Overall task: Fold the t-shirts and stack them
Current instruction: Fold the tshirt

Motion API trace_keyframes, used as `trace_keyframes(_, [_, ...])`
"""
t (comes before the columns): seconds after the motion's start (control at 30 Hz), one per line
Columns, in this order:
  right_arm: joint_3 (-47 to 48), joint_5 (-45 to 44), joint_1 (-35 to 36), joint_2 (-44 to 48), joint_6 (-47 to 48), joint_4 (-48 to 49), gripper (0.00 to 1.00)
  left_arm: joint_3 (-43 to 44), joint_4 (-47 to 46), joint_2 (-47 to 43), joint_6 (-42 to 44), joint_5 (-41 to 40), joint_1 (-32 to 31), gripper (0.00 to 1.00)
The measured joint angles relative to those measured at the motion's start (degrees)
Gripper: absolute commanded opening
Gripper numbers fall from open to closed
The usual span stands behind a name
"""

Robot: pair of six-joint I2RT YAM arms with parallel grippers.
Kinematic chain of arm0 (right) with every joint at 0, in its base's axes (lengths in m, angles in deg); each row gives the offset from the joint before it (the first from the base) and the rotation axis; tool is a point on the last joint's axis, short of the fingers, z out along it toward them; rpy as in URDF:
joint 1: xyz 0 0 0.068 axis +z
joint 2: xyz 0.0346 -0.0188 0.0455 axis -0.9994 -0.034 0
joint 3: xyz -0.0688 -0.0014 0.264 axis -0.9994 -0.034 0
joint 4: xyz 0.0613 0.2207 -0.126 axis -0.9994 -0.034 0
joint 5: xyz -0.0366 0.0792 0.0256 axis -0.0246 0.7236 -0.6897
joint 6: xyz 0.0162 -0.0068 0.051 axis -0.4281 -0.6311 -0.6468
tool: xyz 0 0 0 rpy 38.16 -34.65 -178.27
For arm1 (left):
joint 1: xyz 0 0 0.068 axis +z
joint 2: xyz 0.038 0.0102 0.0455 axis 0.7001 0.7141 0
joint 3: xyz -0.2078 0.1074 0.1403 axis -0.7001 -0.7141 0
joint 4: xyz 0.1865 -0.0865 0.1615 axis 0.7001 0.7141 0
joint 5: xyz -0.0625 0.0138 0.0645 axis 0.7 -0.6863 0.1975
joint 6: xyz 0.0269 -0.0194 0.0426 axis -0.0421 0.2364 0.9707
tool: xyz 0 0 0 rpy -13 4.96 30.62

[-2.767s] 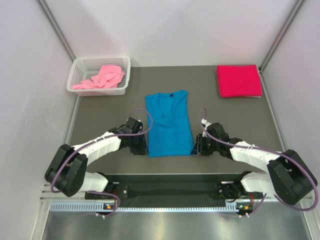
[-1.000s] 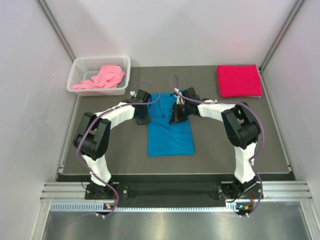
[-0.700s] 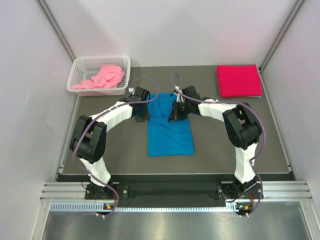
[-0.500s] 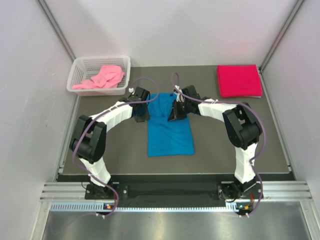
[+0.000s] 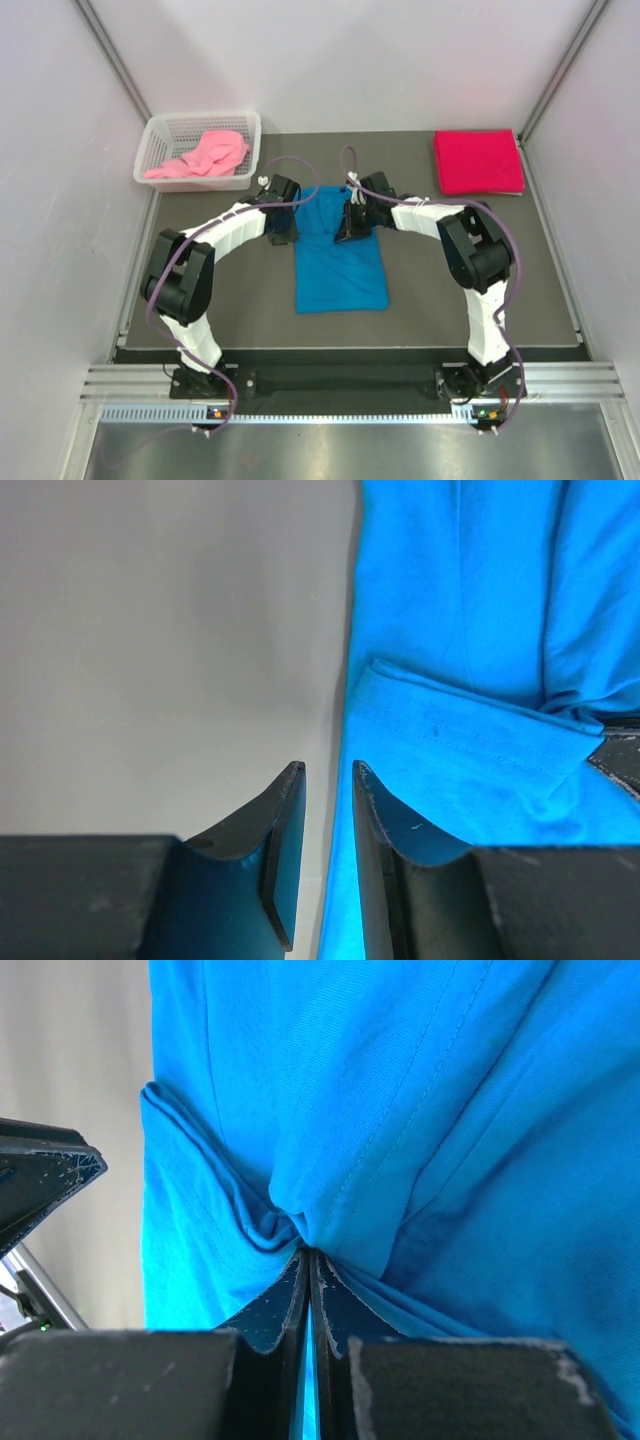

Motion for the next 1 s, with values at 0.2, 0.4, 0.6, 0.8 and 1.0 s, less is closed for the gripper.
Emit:
trace_keyframes(0.2, [0.94,-0.68,0.00,-0.07,0.11,-1.27,0.00,0.00,0.85,-0.90,1.20,0.17,0.00,0.32])
trace_keyframes(0.4, [2.62,-1.99,-0.02,0.79,0.44,-4.33,0.00,-0.02,2.03,-5.99,2.05,0.66,0.00,0.33])
trace_keyframes(0.6, [2.51,-2.43,-0.11,4.90,0.44,-5.68,0.00,-0.20,2.12,-8.96,2.45,2.58,0.00,0.33])
trace_keyframes(0.8, [0.87,-1.57,0.04,8.41,-0.81,-4.33,0.00,-1.27,2.73,-9.05,2.45,3.50,0.00,0.33])
trace_keyframes(1.0, [0.26,0.87,0.44,8.11,-1.62,-2.69,0.00,-1.27,2.71,-9.05,2.47,3.96,0.00,0.33])
